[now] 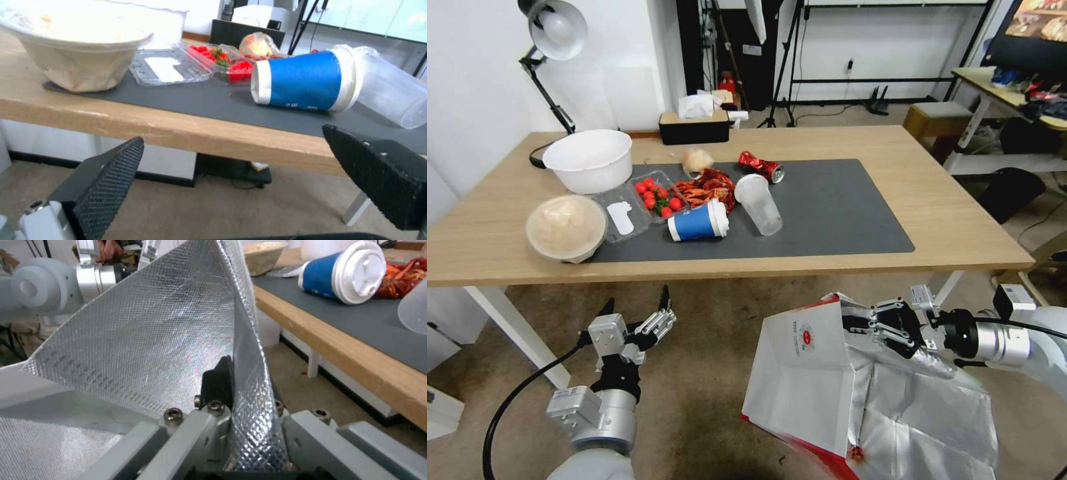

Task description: Pick up the food delivery bag from the floor and place it on the table.

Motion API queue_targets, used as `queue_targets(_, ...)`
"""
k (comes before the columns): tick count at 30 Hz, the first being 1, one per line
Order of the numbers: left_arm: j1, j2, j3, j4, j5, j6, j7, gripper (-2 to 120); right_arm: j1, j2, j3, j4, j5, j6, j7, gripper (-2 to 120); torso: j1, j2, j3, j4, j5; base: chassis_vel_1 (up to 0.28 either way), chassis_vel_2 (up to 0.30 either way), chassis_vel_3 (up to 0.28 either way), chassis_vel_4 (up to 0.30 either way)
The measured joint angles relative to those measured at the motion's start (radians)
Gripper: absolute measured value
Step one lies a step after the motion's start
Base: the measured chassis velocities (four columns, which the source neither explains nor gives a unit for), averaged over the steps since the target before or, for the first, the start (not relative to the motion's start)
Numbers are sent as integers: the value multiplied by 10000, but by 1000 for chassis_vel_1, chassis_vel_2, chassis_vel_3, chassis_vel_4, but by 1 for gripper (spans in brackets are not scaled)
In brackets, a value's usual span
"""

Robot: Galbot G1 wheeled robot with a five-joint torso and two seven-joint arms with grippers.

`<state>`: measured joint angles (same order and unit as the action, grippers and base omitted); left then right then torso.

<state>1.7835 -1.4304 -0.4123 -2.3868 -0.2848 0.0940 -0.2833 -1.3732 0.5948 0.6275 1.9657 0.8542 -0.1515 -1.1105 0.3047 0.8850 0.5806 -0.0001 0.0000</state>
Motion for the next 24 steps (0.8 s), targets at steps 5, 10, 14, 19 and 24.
queue_targets(5, 11, -13, 15, -2, 22, -35, -8, 100, -23, 22, 5, 27, -2, 7, -2, 0, 95, 231, 138, 0, 0, 0, 0, 0, 0)
queue_targets(10, 22, -5, 10, -23, 32, -64, -15, 100, -44, 49, 22, 38, -21, 13, -11, 0, 205, 483, 280, 0, 0, 0, 0, 0, 0)
queue_targets(14, 17, 0, 3, -47, 32, -64, -17, 100, -61, 60, 29, 63, -28, 15, -12, 0, 282, 651, 372, 0, 0, 0, 0, 0, 0)
queue_targets(19, 21, 0, 5, -65, 32, -64, -17, 100, -127, 69, 64, 89, -42, 16, -13, 0, 381, 873, 494, -1, 0, 0, 0, 0, 0)
queue_targets(24, 38, 1, 15, -71, 47, -64, -15, 100, -163, 72, 100, 108, -51, 17, -12, 0, 484, 1110, 629, 0, 0, 0, 0, 0, 0)
